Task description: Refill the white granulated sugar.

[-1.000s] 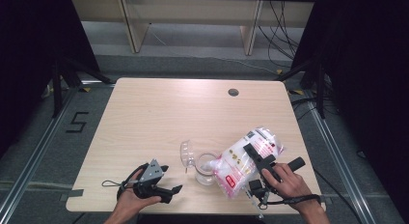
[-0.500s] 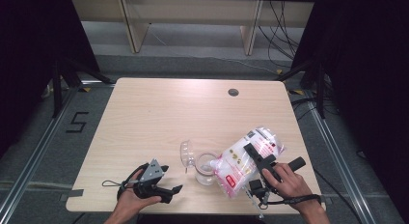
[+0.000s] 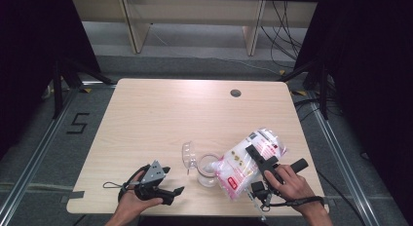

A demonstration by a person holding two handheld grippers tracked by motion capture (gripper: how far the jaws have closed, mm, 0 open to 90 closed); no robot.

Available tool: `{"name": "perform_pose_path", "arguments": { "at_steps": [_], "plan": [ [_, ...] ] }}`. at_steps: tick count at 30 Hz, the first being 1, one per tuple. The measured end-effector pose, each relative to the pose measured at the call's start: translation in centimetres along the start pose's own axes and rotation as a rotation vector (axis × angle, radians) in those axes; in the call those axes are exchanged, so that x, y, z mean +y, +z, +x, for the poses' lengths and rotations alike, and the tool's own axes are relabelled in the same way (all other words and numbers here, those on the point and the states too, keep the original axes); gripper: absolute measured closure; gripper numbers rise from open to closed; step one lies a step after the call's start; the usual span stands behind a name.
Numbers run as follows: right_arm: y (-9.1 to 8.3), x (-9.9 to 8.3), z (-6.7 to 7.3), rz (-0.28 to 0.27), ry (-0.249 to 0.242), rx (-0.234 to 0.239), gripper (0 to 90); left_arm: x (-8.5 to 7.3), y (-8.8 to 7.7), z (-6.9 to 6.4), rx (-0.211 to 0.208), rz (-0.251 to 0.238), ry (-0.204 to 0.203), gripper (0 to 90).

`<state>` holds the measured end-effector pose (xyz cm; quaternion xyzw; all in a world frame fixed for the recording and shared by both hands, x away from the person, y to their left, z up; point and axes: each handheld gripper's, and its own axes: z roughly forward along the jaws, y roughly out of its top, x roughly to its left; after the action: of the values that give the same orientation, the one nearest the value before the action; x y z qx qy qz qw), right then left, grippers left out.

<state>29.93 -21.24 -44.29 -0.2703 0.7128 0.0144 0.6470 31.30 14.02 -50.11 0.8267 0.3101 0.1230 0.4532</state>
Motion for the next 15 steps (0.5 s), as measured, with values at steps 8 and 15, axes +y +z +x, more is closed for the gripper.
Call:
{"name": "perform_pose_path", "arguments": {
  "at_steps": [8, 15],
  "plan": [
    [-0.06, 0.02, 0.09, 0.004, 0.009, 0.005, 55.5, 0.02, -0.03, 0.04, 0.003, 0.011, 0.000, 15.7],
    [-0.04, 0.02, 0.14, -0.002, 0.012, -0.005, 55.6, 0.00, 0.05, -0.04, -0.001, -0.005, -0.006, 15.7]
  ]
}}
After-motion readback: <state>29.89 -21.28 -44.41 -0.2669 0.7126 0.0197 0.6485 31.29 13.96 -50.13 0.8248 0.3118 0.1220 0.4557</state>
